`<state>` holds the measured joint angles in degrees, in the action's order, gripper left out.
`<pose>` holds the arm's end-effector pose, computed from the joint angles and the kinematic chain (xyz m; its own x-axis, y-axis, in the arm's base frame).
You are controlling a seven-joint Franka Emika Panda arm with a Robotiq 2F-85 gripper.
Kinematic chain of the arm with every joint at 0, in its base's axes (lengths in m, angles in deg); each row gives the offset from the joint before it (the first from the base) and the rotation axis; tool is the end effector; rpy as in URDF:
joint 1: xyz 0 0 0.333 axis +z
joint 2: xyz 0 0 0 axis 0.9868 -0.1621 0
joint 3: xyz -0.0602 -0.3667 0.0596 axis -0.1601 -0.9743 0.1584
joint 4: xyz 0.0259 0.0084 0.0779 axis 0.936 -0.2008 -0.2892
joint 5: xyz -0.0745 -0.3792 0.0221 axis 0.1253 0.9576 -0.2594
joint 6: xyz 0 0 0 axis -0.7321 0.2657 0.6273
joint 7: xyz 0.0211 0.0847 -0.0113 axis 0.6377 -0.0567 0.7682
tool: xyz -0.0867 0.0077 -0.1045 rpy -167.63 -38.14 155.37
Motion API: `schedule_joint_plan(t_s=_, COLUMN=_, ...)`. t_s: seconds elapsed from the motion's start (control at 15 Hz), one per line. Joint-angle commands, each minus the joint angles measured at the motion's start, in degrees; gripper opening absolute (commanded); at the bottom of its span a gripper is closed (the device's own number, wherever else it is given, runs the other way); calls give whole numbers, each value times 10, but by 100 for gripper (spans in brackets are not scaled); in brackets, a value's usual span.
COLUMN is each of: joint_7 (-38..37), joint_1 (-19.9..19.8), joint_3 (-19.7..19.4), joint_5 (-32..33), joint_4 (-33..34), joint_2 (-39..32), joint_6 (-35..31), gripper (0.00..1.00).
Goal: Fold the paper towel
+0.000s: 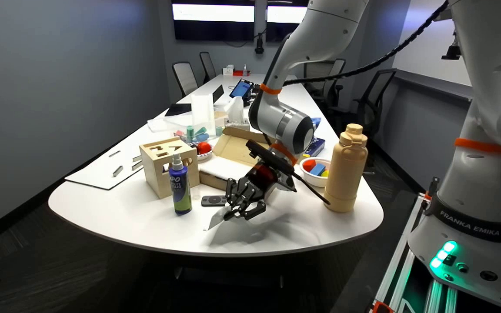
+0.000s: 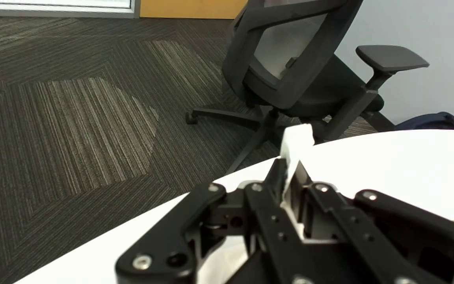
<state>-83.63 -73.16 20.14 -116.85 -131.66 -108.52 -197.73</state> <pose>0.4404 0.1650 0.1497 0.3124 -0.3959 -0.8635 -0.9499 -0.1196 -0.2889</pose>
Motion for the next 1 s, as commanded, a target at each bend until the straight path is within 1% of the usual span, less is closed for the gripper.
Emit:
schedule_joint_plan(t_s=0.0, joint_7=2, joint_1=3, joint_3=4, joint_5=-7, joint_4=-10, joint_2=11, joint_6=16, gripper=2)
schedule_joint_plan(t_s=0.4, joint_7=21, joint_1=19, joint_3=26, joint_5=-5, joint_4=17, joint_2=-11, joint_6=56, gripper=2)
schedule_joint_plan(t_s=0.53, joint_7=33, joint_1=23, joint_3=28, joint_5=0, joint_4=30, joint_2=-23, joint_6=65, gripper=2)
schedule_joint_plan(t_s=0.67, joint_7=41, joint_1=25, joint_3=24, joint_5=6, joint_4=40, joint_2=-36, joint_6=69, gripper=2)
schedule_joint_plan(t_s=0.93, joint_7=51, joint_1=23, joint_3=12, joint_5=-1, joint_4=45, joint_2=-57, joint_6=55, gripper=2)
